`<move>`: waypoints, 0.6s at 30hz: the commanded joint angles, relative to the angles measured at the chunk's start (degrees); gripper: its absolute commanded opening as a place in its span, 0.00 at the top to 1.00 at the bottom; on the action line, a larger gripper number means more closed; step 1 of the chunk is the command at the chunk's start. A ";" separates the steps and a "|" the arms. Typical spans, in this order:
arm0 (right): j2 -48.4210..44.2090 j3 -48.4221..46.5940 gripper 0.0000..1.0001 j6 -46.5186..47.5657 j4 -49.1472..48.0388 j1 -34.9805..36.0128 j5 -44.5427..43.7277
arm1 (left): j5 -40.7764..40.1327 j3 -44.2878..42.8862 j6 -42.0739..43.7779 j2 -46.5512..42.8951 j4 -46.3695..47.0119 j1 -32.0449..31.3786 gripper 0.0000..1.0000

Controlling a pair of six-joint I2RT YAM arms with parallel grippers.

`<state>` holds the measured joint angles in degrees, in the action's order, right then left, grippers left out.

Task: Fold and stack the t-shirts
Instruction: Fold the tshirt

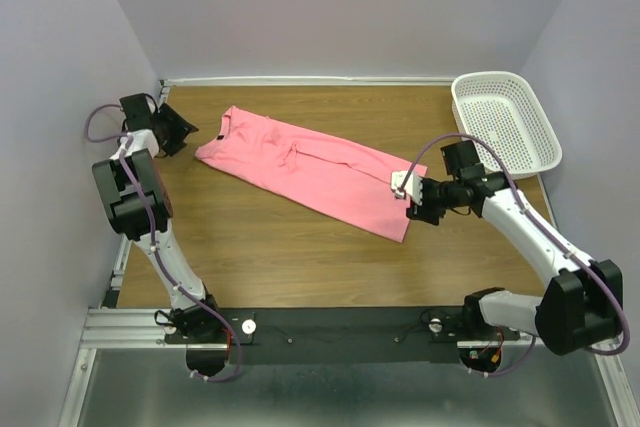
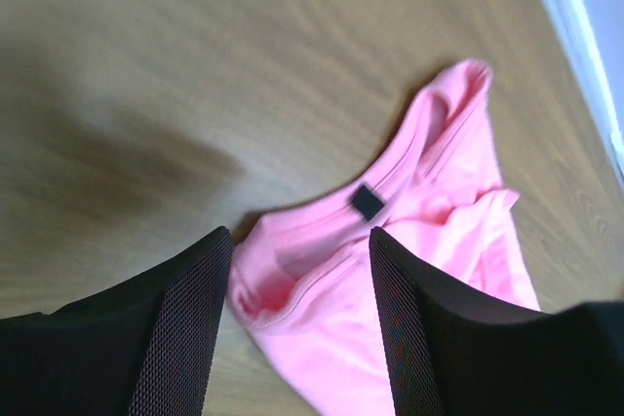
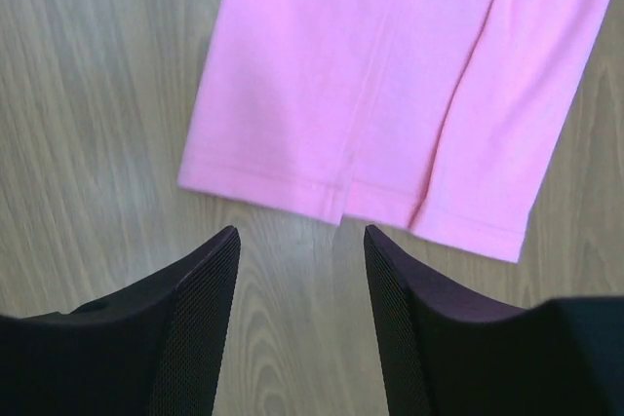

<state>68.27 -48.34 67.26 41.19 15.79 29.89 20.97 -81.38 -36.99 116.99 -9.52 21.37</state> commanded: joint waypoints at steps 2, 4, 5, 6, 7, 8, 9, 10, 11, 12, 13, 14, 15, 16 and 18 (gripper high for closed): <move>9.41 -5.09 0.38 -15.56 -6.72 0.12 5.70 | -6.90 -7.99 4.12 -2.82 -4.54 0.17 0.34; 12.66 -7.90 0.38 -24.84 -13.37 -0.14 4.13 | -6.56 -8.00 6.14 -4.39 -3.76 -0.01 0.34; 15.03 -9.13 0.38 -27.86 -15.24 -0.23 3.43 | -5.60 -7.48 7.01 -5.01 -2.97 -0.18 0.34; 19.49 -10.62 0.38 -30.15 -16.48 -0.58 2.90 | -3.50 -6.95 8.24 -6.58 -1.22 -0.62 0.35; 22.40 -14.73 0.38 -32.52 -17.62 -1.11 2.63 | -2.61 -6.25 8.95 -7.47 -0.42 -0.97 0.35; 25.04 -17.03 0.38 -36.90 -18.85 -2.51 3.15 | -1.73 -4.07 9.56 -8.78 0.63 -1.93 0.35; 30.81 -19.75 0.38 -38.51 -18.95 -3.39 4.03 | -1.38 -2.39 10.18 -10.36 3.43 -2.55 0.35; 33.48 -24.48 0.37 -41.05 -18.78 -4.18 6.82 | -1.37 -0.55 11.32 -14.03 5.11 -3.08 0.35; 35.86 -27.05 0.38 -42.03 -18.69 -5.67 7.89 | -1.46 3.47 11.50 -16.16 6.52 -3.43 0.34; 40.49 -28.99 0.38 -42.91 -18.69 -6.12 8.43 | -2.24 5.86 11.24 -20.44 9.84 -4.13 0.34; 42.19 -30.57 0.38 -43.44 -18.78 -6.38 9.04 | -2.42 8.41 10.81 -22.31 12.13 -4.40 0.32; 43.77 -33.29 0.38 -43.53 -18.69 -6.65 8.44 | -2.25 13.05 9.15 -24.07 13.81 -4.40 0.31; 46.14 -34.36 0.38 -43.71 -18.69 -6.91 7.21 | -0.68 15.44 8.09 -26.70 17.31 -4.49 0.31; 47.38 -35.41 0.38 -44.32 -18.60 -7.61 7.03 | 0.46 19.21 6.25 -27.68 18.38 -4.40 0.32; 49.06 -37.53 0.38 -45.03 -18.60 -8.58 6.50 | 2.93 22.39 4.92 -29.27 19.97 -4.58 0.31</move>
<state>114.67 -82.19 26.85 23.16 8.32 35.33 19.90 -64.95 -29.45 89.89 2.94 16.45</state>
